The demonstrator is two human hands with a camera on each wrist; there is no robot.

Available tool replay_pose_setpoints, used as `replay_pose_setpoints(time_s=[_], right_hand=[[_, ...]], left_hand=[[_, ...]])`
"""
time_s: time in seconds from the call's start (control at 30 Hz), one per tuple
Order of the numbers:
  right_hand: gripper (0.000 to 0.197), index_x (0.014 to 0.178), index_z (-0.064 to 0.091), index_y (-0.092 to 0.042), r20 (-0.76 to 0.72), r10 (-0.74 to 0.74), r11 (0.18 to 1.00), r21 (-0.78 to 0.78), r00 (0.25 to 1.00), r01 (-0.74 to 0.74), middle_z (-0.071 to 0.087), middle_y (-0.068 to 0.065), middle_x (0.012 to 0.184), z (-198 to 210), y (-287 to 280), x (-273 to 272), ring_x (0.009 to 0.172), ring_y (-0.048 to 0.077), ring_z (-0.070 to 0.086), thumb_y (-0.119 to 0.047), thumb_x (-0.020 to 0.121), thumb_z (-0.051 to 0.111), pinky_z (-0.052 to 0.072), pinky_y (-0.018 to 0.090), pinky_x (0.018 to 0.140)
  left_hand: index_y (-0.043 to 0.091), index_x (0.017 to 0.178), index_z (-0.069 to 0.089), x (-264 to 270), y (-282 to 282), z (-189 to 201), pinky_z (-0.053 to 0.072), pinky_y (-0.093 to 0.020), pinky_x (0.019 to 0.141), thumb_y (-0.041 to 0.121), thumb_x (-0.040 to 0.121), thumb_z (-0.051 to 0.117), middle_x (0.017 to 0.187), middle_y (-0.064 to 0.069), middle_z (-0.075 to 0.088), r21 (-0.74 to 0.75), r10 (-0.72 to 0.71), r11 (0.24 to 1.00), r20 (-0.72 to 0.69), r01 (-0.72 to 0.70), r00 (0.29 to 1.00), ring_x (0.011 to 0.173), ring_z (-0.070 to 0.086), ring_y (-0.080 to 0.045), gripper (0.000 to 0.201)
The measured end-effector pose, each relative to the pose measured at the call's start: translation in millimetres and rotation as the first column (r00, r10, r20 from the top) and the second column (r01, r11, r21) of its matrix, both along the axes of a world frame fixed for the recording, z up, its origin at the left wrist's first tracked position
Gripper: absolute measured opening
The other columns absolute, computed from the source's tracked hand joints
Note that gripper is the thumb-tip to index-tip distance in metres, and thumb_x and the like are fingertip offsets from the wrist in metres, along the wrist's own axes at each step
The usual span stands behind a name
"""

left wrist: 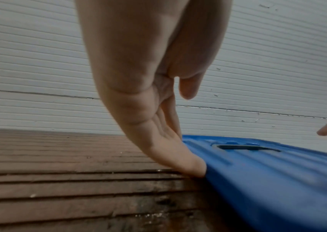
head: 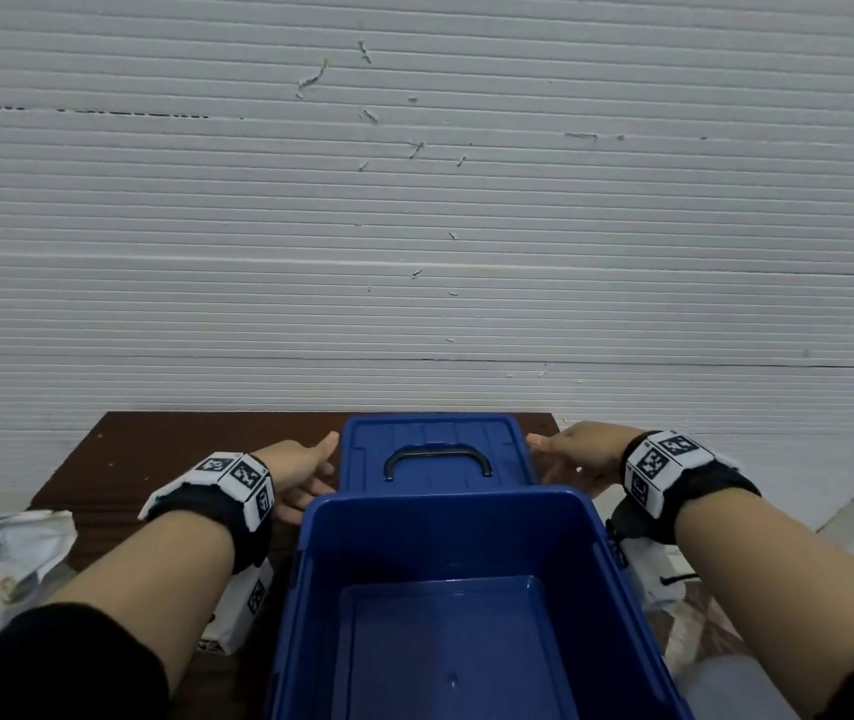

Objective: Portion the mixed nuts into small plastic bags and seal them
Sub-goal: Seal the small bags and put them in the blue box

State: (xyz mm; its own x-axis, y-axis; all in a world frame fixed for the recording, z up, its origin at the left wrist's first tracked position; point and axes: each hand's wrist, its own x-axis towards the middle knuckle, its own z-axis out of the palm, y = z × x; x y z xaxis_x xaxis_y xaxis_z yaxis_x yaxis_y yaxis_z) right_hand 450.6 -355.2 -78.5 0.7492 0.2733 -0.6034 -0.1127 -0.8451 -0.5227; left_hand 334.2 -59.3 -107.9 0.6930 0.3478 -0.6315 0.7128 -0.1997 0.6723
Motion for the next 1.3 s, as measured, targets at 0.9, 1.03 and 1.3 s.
replay_pose_setpoints(time_s=[0.9,1.03,1.3], right_hand=[[0.029,0.114,0.063,-0.012,0.119,0.145,0.965,0.203,0.982,-0.167,0.072,0.007,0.097,104.0,-53.1,-194.4,0.072,0.019,0.067,-0.031,0.099,0.047,0.051,0.027,0.066],[0.026,0.101,0.067,-0.012,0.112,0.184,0.947,0.247,0.976,-0.207,0.073,0.005,0.086,93.7,-56.9,-240.9,0.069,0.016,0.066,-0.033,0.097,0.053,0.049,0.025,0.063],[0.023,0.092,0.069,-0.010,0.292,0.239,0.945,0.149,0.926,-0.290,0.070,-0.005,0.073,70.3,-50.9,-305.5,0.065,0.007,0.064,-0.031,0.093,0.060,0.045,0.015,0.052]], left_hand=[[0.001,0.108,0.067,-142.5,-79.0,105.2,0.051,-0.033,0.079,0.028,0.096,0.055,0.108,-0.016,0.066,0.293,-0.193,0.950,0.265,0.112,0.945,0.091,0.062,-0.027,0.032],[0.004,0.108,0.070,-175.6,-101.5,99.1,0.048,-0.026,0.069,0.031,0.096,0.057,0.104,-0.012,0.068,0.353,-0.288,0.917,0.270,0.184,0.919,0.090,0.061,-0.022,0.033],[0.016,0.108,0.070,-226.4,-147.5,84.0,0.037,-0.014,0.051,0.031,0.096,0.057,0.084,0.010,0.059,0.428,-0.409,0.866,0.310,0.258,0.858,0.065,0.049,-0.004,0.023]])
